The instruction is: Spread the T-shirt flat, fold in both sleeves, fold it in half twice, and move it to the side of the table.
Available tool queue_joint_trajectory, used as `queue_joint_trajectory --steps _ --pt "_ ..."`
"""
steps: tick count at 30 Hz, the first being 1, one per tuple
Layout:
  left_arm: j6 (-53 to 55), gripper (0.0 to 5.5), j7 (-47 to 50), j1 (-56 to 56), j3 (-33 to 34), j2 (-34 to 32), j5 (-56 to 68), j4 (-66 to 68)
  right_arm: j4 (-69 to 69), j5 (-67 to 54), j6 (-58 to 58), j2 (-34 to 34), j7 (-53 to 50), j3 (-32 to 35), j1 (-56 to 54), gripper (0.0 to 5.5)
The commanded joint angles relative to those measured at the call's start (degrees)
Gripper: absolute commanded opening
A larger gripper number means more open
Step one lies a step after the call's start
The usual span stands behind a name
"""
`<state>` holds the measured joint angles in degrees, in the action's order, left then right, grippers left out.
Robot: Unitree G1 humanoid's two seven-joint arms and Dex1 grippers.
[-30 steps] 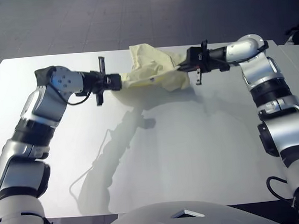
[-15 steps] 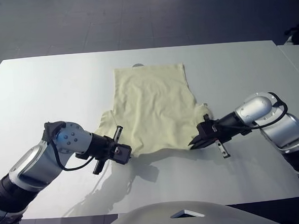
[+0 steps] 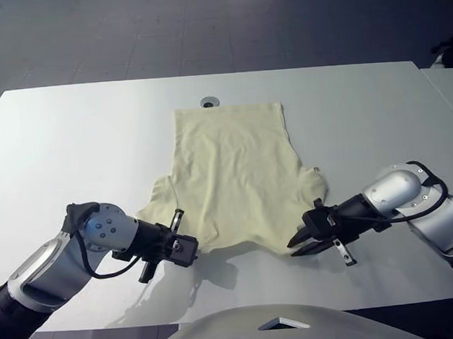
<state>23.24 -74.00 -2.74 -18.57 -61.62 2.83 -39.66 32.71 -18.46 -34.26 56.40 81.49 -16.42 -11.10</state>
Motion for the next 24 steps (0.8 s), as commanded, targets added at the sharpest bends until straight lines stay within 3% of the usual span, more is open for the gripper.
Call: queue_joint_trajectory --steps 1,7,11,18,24 --pt "6.10 1.27 -0.51 1.31 8.38 -0.72 10.43 -4.45 -1.18 -6.81 -6.41 2.00 -2.38 9.17 -1.31 1.54" --pt "16.32 2.23 2.71 5.08 24.86 0.23 25.67 -6.83 -8.65 -11.99 -16.52 3.50 -9.62 21.51 0.89 2.46" --pt "24.15 2.93 14.09 8.40 32.03 6.86 30.62 -6.52 -13.47 -14.52 -22.50 1.21 -14.94 25.95 4.45 3.13" --pt "28.07 4.00 23.80 10.31 29.35 12.38 33.60 -6.68 -24.56 -13.92 -22.08 -4.72 -21.19 24.67 5.47 4.16" --pt "24.47 4.94 25.62 9.48 19.18 9.69 26.22 -3.70 -32.73 -11.97 -19.03 -8.17 -22.73 21.01 1.91 5.06"
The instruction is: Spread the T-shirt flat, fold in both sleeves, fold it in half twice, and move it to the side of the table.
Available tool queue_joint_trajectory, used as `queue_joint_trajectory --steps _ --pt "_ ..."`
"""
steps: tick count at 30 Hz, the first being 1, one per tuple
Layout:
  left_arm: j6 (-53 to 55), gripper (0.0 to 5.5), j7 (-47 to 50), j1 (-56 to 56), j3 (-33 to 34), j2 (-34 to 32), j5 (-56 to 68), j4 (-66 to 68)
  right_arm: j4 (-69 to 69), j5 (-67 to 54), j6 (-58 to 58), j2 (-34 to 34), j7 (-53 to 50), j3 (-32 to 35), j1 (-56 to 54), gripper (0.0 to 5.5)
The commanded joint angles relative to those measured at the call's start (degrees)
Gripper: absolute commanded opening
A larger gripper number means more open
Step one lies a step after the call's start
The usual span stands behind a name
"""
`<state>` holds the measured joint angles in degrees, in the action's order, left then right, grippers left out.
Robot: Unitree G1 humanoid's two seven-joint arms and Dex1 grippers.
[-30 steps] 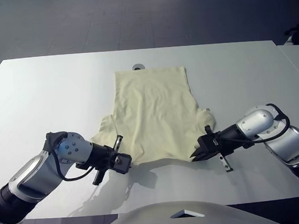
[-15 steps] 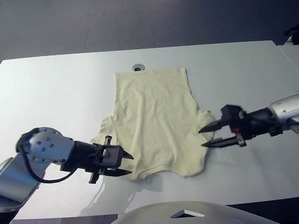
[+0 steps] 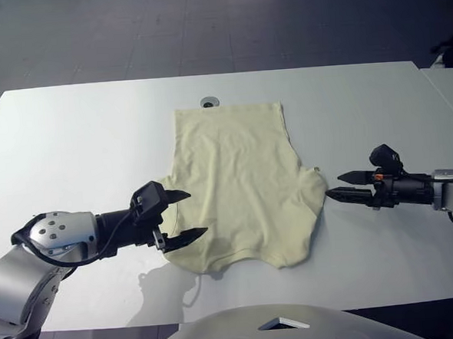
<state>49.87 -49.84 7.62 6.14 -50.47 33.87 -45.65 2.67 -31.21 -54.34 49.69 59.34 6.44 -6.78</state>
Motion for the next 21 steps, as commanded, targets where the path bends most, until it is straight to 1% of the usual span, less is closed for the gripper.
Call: queue_joint_trajectory --steps 1,3,7,16,21 --pt "-3.04 5.10 2.22 -1.87 -7.86 -1.37 -6.90 3.54 -3.22 0.93 1.30 -1.86 -0.62 -2.24 -2.59 5.21" --pt "-4.74 5.39 4.27 -4.17 -12.42 -0.30 -11.33 6.80 -4.14 1.24 1.78 -2.47 -0.60 -3.13 -2.83 5.40" --pt "-7.55 5.39 5.24 -6.23 -17.65 -0.39 -17.07 10.58 -5.44 1.90 2.94 -2.62 0.41 -5.25 -2.51 5.40" --pt "-10.18 5.40 2.81 -4.05 -19.25 -3.58 -20.59 10.49 -6.25 1.04 2.57 -3.22 2.09 -7.49 -1.99 4.00" --pt "-10.86 5.40 2.43 -3.32 -19.92 -3.59 -21.86 10.80 -6.31 0.78 2.72 -2.76 2.91 -7.88 -1.69 3.29"
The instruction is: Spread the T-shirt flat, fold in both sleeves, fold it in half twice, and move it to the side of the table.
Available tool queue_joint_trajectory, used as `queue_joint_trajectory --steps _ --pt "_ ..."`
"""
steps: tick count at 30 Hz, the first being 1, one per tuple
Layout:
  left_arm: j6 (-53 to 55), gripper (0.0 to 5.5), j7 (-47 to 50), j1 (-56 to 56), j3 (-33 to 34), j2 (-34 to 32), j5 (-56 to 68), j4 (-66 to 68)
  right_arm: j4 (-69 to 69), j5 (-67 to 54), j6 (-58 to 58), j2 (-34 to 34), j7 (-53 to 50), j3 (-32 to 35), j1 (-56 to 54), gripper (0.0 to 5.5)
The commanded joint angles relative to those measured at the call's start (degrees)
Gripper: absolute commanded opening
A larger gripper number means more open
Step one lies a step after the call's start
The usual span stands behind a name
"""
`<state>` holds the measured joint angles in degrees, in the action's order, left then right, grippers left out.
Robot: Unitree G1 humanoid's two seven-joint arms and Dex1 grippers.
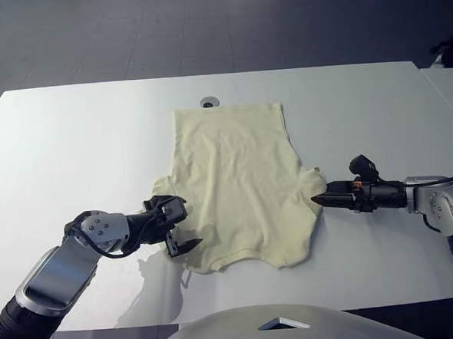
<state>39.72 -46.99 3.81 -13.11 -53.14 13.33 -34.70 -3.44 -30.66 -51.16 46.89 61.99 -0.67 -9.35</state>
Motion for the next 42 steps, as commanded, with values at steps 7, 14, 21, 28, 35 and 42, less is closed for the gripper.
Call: queue_joint_trajectory --steps 7,14,21,28,35,42 --pt "-0.81 5.40 0.03 1.71 -1.28 -0.58 -2.41 -0.53 -1.38 0.63 -0.52 1.32 2.07 -1.06 -0.65 2.17" --pt "-0.63 5.40 0.42 2.38 -1.69 -0.18 -3.11 -1.16 -1.17 0.57 -1.28 3.67 4.97 -1.44 -3.34 1.03" --pt "-0.62 5.40 0.95 3.19 -1.84 0.10 -3.55 -1.60 -0.47 0.93 -0.71 7.35 10.16 -3.47 -5.30 0.01" --pt "-0.03 5.40 2.06 4.04 -1.92 0.73 -3.60 -2.67 0.25 -0.60 -2.68 8.25 13.11 -3.77 -9.86 0.01" --pt "0.30 5.40 2.68 4.43 -2.33 0.94 -3.79 -3.35 2.46 -5.60 -9.65 5.31 10.43 -1.63 -13.13 0.01" --pt "0.32 5.40 2.72 3.81 -3.11 0.99 -3.97 -3.37 5.81 -10.49 -16.69 -0.70 3.99 0.01 -14.32 0.01"
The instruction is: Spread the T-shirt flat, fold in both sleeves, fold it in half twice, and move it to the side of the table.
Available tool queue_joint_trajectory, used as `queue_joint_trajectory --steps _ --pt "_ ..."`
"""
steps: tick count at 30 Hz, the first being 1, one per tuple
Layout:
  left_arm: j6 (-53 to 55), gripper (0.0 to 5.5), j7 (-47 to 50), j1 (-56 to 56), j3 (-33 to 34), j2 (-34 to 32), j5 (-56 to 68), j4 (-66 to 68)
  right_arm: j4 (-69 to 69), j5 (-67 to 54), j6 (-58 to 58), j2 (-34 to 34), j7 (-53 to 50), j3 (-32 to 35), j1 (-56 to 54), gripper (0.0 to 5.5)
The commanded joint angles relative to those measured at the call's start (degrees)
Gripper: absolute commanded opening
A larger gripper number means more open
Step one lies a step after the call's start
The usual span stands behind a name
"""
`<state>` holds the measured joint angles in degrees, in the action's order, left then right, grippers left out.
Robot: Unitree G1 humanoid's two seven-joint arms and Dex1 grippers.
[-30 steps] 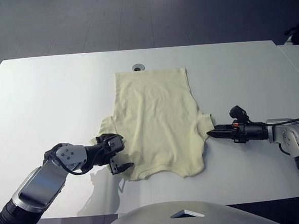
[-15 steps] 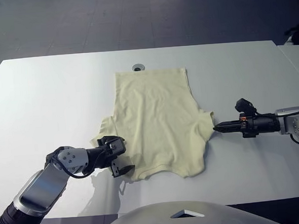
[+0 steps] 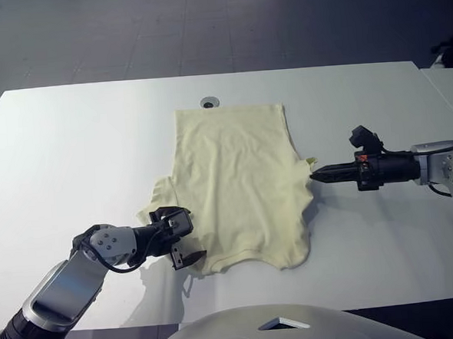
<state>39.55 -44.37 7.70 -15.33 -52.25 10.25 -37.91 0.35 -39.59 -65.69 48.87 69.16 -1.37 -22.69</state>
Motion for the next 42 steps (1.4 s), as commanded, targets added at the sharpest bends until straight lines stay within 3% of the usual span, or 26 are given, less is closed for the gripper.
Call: queue_joint_trajectory --steps 1,11,20,37,42 --pt "0.47 5.40 0.08 -0.21 -0.99 0.09 -0.93 -0.15 2.12 -1.45 -2.29 -3.84 -4.40 0.40 -0.99 0.01" --pt "-0.10 5.40 -0.99 -1.88 -1.60 -0.38 -1.62 0.66 1.38 -1.06 -2.56 -10.29 -13.39 1.23 -0.15 1.25" --pt "-0.30 5.40 -1.38 -1.60 -1.25 -0.61 -1.90 0.54 4.21 -2.66 -4.62 -10.94 -20.58 8.78 2.97 2.66" --pt "-0.55 5.40 -1.99 -4.16 -2.37 -0.24 -2.13 1.22 5.30 3.00 5.15 -17.35 -26.10 2.67 9.00 5.34" --pt "-0.69 5.40 -2.49 -4.67 -2.71 -0.08 -2.39 1.51 6.32 2.53 4.65 -17.81 -26.13 2.70 10.58 5.39"
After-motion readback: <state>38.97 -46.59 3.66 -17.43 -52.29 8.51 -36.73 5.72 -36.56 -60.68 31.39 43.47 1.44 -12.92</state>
